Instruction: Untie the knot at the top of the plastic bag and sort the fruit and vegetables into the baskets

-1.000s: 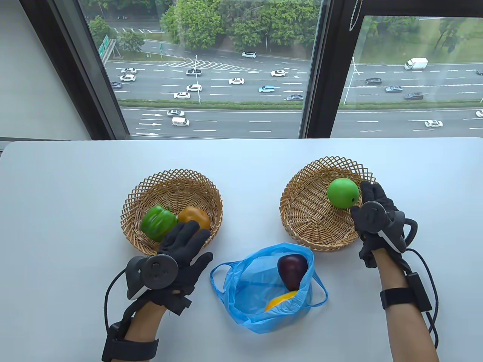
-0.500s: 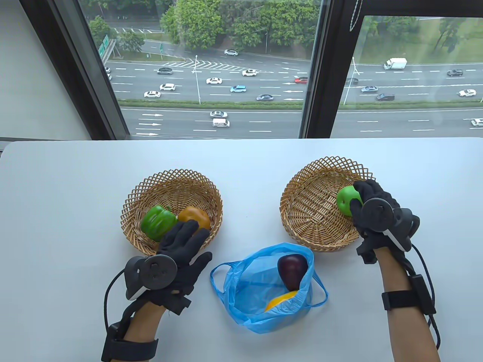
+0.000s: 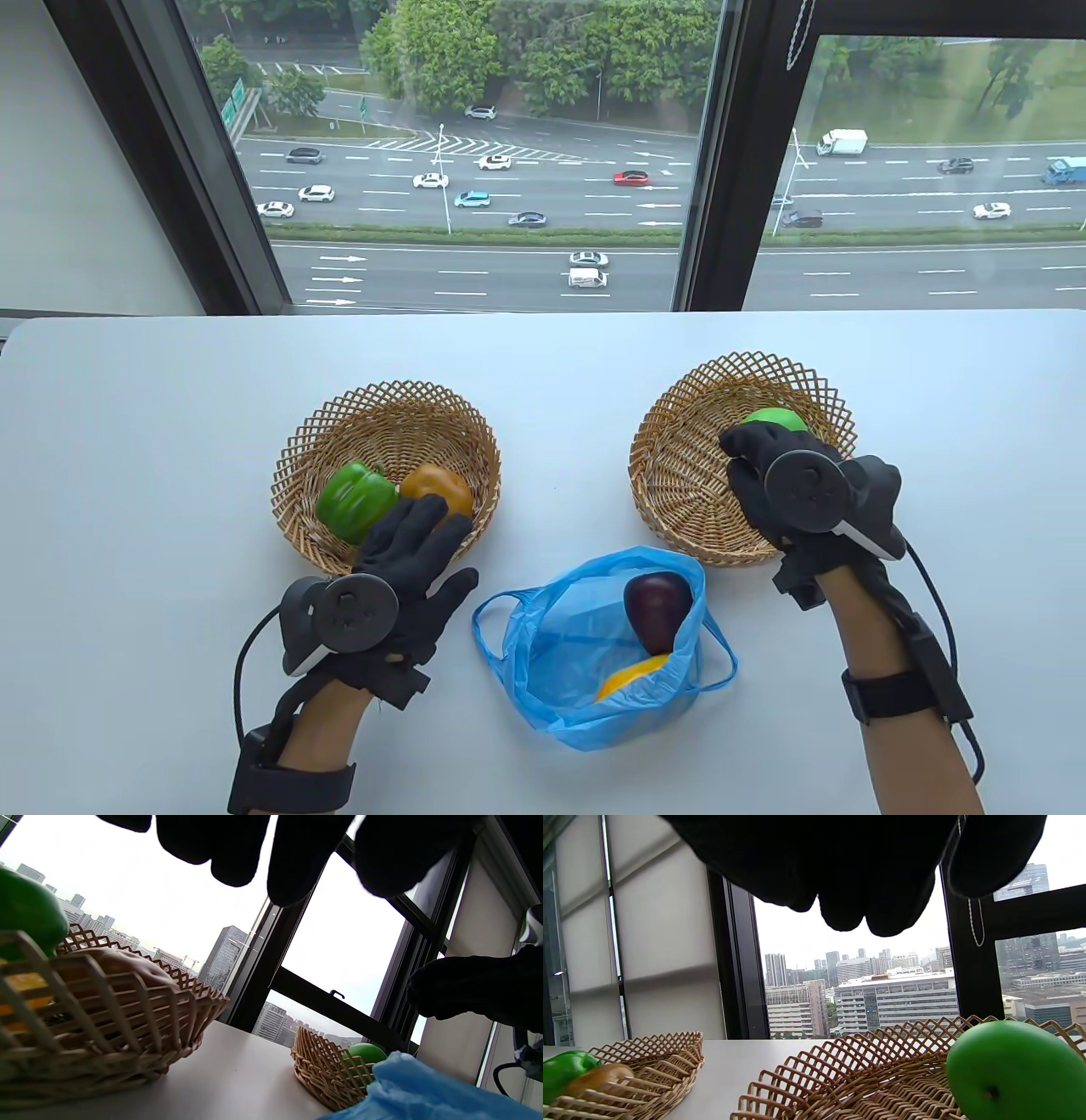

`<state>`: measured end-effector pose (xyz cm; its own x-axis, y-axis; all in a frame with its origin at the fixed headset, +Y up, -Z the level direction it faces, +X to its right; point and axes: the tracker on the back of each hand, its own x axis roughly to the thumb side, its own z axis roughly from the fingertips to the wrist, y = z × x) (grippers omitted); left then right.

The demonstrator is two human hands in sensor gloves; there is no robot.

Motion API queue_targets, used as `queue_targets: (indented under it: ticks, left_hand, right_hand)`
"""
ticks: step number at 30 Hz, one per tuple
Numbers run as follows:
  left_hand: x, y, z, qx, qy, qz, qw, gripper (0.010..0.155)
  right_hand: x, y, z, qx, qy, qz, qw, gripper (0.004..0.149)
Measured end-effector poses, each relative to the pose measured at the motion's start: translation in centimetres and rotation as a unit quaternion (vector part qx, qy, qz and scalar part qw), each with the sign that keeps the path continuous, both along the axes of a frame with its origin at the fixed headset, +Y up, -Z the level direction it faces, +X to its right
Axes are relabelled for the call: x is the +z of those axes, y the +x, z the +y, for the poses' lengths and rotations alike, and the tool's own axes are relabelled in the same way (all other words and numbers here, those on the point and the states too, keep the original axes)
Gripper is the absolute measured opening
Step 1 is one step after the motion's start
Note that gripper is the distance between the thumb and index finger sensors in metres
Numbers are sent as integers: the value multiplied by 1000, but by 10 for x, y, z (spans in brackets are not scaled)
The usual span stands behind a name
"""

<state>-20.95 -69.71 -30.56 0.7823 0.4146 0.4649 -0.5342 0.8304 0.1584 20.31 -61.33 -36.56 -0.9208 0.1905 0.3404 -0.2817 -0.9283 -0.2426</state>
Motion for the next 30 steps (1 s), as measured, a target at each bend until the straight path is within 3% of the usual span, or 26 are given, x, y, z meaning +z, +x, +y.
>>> queue_targets:
  ticks: [8, 13, 20, 30]
  left_hand:
    - [0, 1, 0, 0, -2, -3, 1000, 67]
    - [0, 1, 0, -1, -3, -3, 1000, 67]
    - [0, 1, 0, 0, -3, -4, 1000, 67]
    - [0, 1, 0, 0, -2, -5, 1000, 67]
  right_hand:
    - [23, -41, 9, 52, -31, 82, 995, 44]
    - [35, -69, 2, 94, -90, 152, 980, 39]
    - [51, -103, -17, 161, -105, 199, 961, 38]
    - [67, -137, -62, 251, -192, 256, 913, 40]
